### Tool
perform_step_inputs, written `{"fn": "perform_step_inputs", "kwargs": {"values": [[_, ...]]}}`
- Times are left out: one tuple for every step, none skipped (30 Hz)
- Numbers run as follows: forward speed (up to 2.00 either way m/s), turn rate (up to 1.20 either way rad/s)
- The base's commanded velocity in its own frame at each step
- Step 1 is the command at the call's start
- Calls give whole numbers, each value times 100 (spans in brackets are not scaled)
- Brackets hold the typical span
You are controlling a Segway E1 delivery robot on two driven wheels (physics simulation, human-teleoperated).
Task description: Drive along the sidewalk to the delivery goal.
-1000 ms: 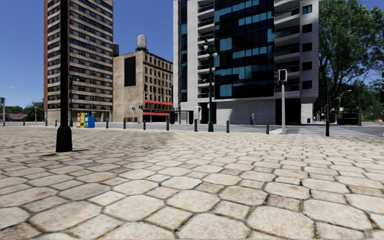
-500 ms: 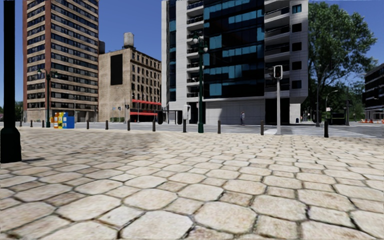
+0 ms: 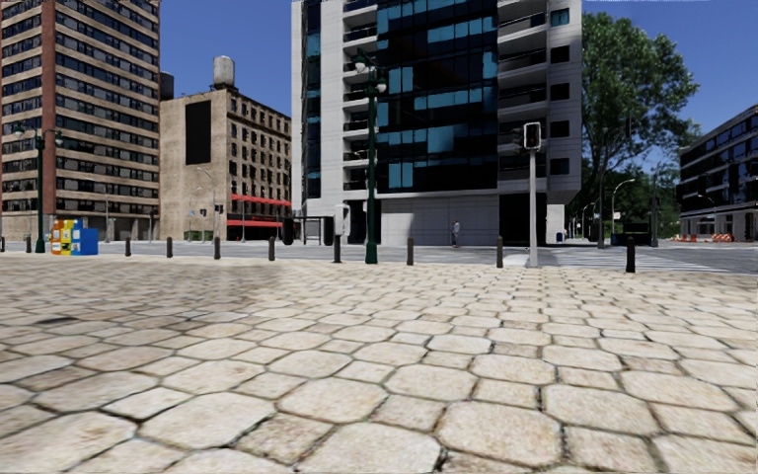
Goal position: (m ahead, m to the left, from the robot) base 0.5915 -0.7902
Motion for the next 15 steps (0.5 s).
{"fn": "perform_step_inputs", "kwargs": {"values": [[131, -27], [131, -27], [131, -27], [130, -27], [130, -27], [130, -27], [129, -27], [129, -33], [128, -36], [128, -36], [128, -36], [128, -37], [128, -37], [128, -37], [128, -37]]}}
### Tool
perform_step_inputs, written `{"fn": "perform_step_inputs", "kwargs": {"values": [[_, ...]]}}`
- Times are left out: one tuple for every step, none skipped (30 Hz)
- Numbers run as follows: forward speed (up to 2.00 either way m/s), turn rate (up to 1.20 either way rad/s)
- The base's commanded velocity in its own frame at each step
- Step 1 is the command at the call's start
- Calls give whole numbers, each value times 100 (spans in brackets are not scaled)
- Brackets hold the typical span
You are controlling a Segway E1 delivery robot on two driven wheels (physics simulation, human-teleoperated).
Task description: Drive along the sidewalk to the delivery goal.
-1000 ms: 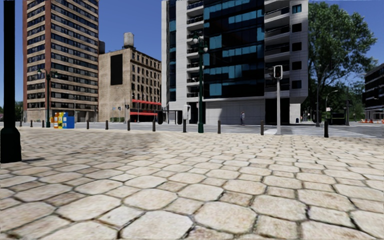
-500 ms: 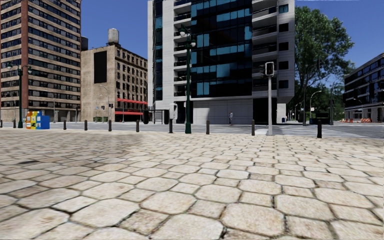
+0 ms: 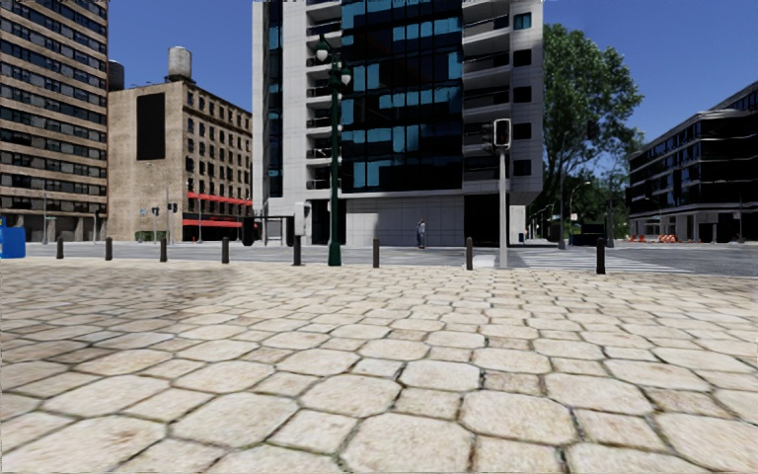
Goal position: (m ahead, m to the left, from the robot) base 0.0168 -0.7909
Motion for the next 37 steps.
{"fn": "perform_step_inputs", "kwargs": {"values": [[128, -37], [128, -37], [128, -37], [128, -37], [128, -37], [128, -37], [127, -37], [0, 0], [0, 0], [0, 0], [0, 0], [0, 0], [0, 0], [0, 0], [0, 0], [0, 0], [0, 0], [0, 0], [0, 0], [0, 0], [0, 0], [0, 0], [0, 0], [0, 0], [0, 0], [0, 0], [0, 0], [0, 0], [0, 0], [0, 0], [0, 0], [0, 0], [0, 0], [0, 0], [0, 0], [0, 0], [0, 0]]}}
